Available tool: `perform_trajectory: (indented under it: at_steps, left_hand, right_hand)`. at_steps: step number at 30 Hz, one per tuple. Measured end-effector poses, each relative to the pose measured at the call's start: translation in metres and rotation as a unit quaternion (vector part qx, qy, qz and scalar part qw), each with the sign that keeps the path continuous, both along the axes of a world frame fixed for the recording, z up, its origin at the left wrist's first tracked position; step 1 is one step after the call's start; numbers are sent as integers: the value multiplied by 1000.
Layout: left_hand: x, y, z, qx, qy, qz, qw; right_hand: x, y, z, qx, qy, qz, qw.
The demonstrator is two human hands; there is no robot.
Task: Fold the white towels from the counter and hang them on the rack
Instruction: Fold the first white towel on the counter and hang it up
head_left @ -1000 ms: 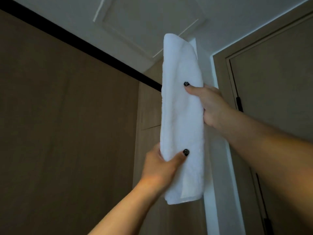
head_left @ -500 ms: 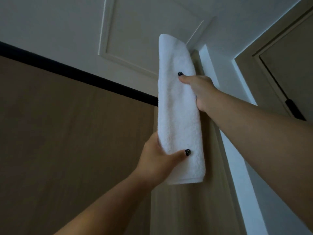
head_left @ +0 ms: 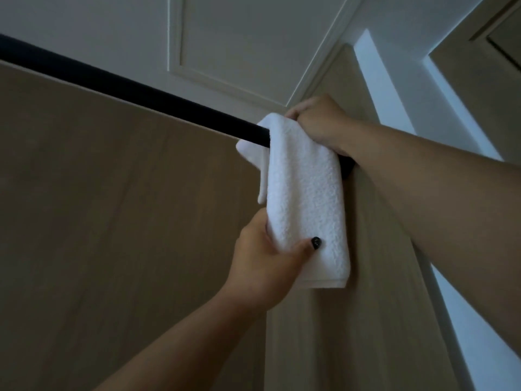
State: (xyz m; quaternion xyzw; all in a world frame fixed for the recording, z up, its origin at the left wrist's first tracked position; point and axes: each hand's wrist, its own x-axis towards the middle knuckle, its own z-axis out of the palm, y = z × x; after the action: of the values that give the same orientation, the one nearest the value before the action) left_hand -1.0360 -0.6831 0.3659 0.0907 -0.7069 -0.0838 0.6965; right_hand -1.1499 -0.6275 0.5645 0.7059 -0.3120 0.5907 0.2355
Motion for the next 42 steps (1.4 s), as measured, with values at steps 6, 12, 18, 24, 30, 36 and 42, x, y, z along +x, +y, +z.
perform_trajectory:
  at_steps: [6, 12, 18, 24, 30, 36, 42]
  left_hand:
    - [8, 2, 1, -18, 14, -49, 999]
    - [30, -6, 49, -31, 120, 25, 992]
    - [40, -14, 93, 70, -75, 41, 994]
    - [37, -18, 72, 43, -82, -25, 995]
    - [29, -1, 47, 52, -79, -116, 989]
    - [25, 7, 33, 83, -37, -153, 984]
    - [28, 20, 37, 118, -9, -106, 987]
  right_hand:
    - [1, 1, -7, 87, 46, 18, 995]
    - [7, 7, -5, 161, 82, 66, 981]
    - [13, 15, -9, 206, 97, 106, 968]
    - [5, 15, -44, 11, 67, -2, 998]
    - [-6, -5, -100, -106, 133, -104, 980]
    - [-15, -21, -114, -118, 94, -95, 984]
    - [-9, -28, -154, 20, -63, 164, 984]
